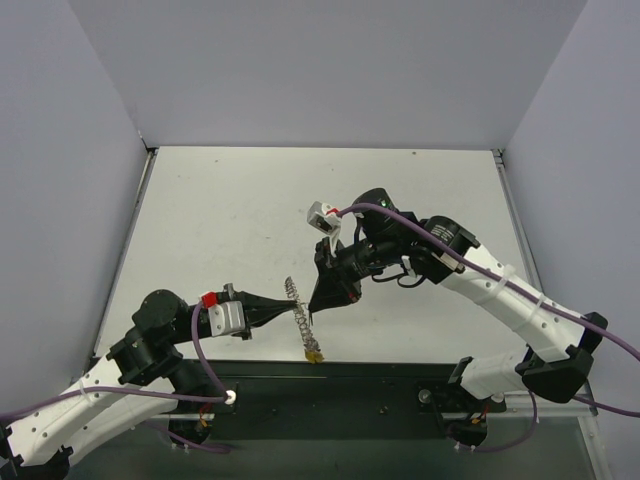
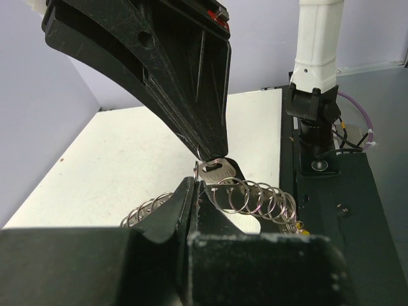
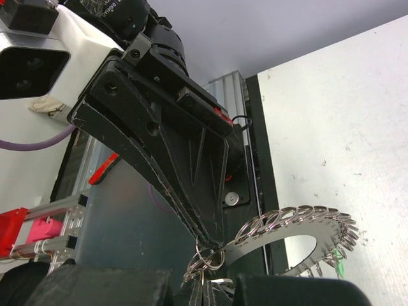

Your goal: Put the keys on the keyring

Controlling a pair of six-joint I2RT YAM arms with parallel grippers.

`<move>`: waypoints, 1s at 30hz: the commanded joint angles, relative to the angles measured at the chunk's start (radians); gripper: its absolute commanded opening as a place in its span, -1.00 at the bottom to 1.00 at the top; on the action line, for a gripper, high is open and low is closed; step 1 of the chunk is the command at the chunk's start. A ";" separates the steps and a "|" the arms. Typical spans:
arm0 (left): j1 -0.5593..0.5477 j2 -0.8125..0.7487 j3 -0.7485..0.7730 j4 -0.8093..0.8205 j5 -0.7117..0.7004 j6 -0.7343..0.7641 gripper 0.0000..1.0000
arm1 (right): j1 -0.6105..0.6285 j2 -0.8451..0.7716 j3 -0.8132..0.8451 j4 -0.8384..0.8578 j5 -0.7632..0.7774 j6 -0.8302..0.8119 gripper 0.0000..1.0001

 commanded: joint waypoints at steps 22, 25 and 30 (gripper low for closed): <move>-0.025 -0.033 0.061 0.043 0.052 0.059 -1.00 | -0.003 0.022 0.022 0.006 -0.056 -0.010 -1.00; -0.027 -0.042 0.062 0.020 0.057 0.087 -1.00 | -0.006 0.018 0.017 0.007 -0.069 -0.013 -1.00; -0.027 -0.043 0.085 -0.063 0.080 0.140 -1.00 | -0.008 0.025 0.014 0.003 -0.109 -0.017 -1.00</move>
